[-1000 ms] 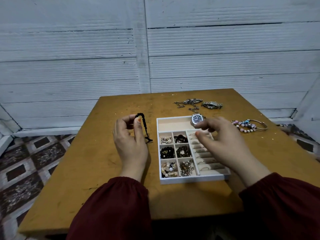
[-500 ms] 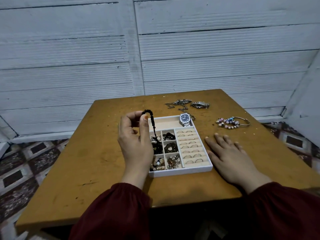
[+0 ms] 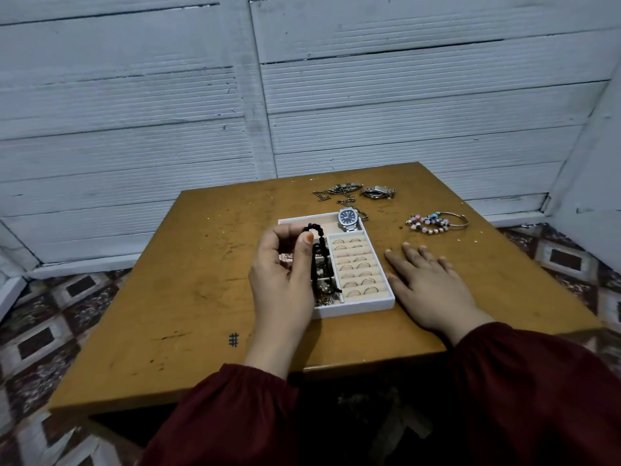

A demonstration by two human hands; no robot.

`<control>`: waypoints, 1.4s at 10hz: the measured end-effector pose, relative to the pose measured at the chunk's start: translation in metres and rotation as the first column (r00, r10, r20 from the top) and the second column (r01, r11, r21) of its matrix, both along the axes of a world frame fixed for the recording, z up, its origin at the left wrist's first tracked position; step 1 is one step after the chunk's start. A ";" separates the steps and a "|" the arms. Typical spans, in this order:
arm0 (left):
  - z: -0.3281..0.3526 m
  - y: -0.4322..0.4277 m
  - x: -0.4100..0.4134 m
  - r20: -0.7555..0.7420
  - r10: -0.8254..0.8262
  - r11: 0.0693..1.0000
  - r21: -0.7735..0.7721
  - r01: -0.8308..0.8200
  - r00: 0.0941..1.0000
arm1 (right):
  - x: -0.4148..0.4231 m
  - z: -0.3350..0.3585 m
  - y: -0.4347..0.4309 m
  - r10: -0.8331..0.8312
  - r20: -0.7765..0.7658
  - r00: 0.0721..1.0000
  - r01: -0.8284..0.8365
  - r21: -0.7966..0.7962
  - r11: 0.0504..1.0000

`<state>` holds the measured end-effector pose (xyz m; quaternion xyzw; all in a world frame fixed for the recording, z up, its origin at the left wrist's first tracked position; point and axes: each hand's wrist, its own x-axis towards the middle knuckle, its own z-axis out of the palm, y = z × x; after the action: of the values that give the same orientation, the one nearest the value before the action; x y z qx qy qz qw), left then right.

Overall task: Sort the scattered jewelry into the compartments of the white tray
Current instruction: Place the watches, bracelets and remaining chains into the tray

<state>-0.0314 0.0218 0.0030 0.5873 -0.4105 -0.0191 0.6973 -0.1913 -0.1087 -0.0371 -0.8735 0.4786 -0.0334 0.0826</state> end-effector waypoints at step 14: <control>-0.008 0.013 0.010 0.457 -0.121 0.648 0.709 -0.279 0.881 | 0.000 -0.003 -0.001 -0.003 0.018 1.000 0.004 -0.015 1.000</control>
<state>-0.0212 0.0351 -0.0051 0.8283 -0.4919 -0.0158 0.2680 -0.1914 -0.1102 -0.0399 -0.8729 0.4791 -0.0451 0.0804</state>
